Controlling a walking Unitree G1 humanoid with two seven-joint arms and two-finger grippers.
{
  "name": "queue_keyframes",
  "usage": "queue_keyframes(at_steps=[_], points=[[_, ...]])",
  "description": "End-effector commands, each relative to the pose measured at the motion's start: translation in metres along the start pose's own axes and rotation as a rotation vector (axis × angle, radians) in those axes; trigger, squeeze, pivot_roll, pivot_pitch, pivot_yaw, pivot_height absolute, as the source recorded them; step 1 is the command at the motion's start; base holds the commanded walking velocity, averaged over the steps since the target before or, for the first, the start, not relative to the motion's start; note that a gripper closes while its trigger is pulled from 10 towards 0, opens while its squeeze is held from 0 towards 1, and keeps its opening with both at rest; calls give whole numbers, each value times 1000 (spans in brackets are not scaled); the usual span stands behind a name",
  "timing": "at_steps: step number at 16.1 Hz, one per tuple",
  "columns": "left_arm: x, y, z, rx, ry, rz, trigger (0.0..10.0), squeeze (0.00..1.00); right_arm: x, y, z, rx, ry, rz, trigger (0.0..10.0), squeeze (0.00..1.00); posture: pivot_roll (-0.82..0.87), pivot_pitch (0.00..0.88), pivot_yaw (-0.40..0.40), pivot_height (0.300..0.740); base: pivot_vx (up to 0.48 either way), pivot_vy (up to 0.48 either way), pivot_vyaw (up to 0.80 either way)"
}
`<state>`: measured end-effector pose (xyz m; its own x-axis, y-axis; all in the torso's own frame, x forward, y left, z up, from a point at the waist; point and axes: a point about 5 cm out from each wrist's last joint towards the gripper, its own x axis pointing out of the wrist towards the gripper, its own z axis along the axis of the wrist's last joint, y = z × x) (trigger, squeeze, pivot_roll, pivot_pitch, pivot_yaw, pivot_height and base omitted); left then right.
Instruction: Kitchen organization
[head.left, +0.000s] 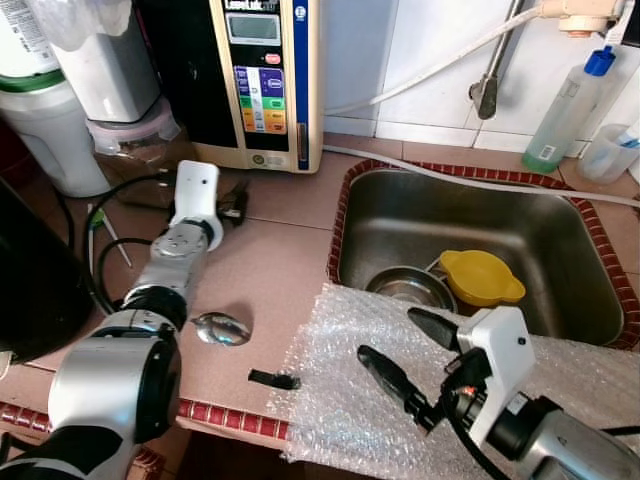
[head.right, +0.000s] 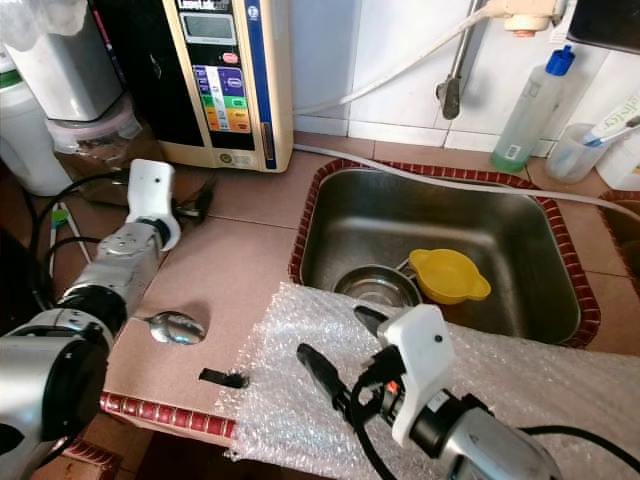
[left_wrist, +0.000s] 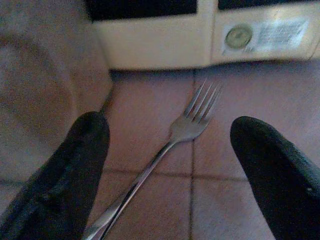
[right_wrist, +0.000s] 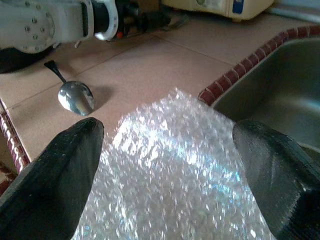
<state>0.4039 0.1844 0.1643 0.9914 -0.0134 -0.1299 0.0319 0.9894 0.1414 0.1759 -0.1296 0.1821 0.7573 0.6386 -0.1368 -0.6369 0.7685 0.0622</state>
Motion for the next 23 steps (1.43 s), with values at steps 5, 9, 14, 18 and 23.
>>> queue_keyframes(at_steps=[5,9,14,18,23], points=[[-6,5,-24,-3,99,-4,0,0,3,0,0,-14,7,23,10000,0,-134,113,27,740,0,0,0],[-6,2,-29,19,126,-23,0,0,4,-1,0,-24,6,24,10000,0,-135,108,27,740,0,0,0],[-6,0,-30,25,137,-48,0,0,5,-1,-2,-27,10,27,10000,0,-133,108,27,740,0,0,0],[-7,-5,-30,43,127,-104,0,0,7,-1,-3,-32,12,27,10000,0,-120,109,35,740,0,0,0],[-5,-10,-8,-39,-31,-206,0,0,8,-5,-3,-34,-5,-3,10000,0,-92,110,42,740,0,0,0]])
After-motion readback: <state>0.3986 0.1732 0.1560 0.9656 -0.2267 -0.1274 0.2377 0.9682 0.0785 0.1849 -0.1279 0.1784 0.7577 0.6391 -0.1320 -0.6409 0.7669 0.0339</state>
